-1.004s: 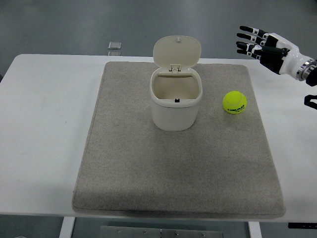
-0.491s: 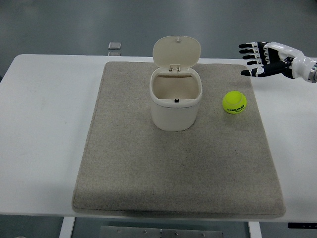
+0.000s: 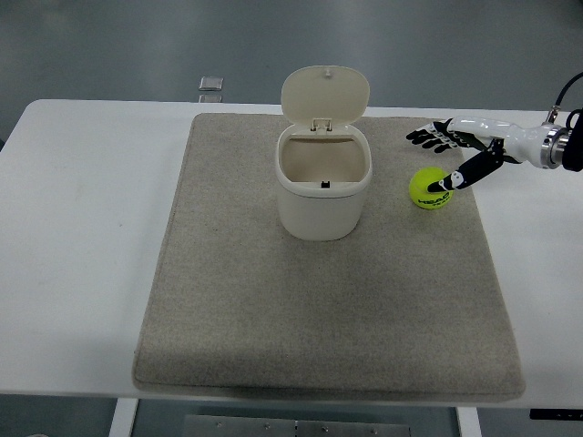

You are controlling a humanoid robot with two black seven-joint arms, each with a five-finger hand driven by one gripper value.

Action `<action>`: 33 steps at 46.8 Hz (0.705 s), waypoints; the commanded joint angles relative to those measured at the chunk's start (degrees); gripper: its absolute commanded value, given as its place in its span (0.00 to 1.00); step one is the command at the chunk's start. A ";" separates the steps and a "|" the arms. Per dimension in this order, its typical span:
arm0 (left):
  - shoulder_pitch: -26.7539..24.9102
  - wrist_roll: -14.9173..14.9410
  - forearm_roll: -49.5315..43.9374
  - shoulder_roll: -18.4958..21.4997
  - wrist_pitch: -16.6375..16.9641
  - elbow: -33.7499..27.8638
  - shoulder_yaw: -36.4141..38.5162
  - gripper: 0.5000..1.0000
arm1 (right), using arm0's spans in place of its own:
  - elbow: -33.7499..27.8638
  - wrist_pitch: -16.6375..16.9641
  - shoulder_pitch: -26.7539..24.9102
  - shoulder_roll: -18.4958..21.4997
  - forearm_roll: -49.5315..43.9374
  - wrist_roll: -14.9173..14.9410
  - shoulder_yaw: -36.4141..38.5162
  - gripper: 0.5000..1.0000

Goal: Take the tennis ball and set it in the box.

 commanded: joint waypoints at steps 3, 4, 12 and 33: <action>0.00 0.00 0.00 0.00 0.00 0.00 0.02 0.99 | -0.03 -2.79 -0.08 0.00 -3.26 0.59 -1.32 0.81; 0.00 0.00 0.00 0.00 0.00 0.00 0.02 0.99 | -0.03 -3.15 -0.08 0.09 -3.78 0.68 -1.49 0.81; 0.00 0.00 0.00 0.00 0.00 0.00 0.02 0.99 | -0.03 -4.29 -0.43 0.27 -5.11 1.03 -2.02 0.81; 0.00 0.00 0.00 0.00 0.00 0.00 0.02 0.99 | -0.12 -8.42 -0.70 1.41 -7.65 1.47 -4.83 0.81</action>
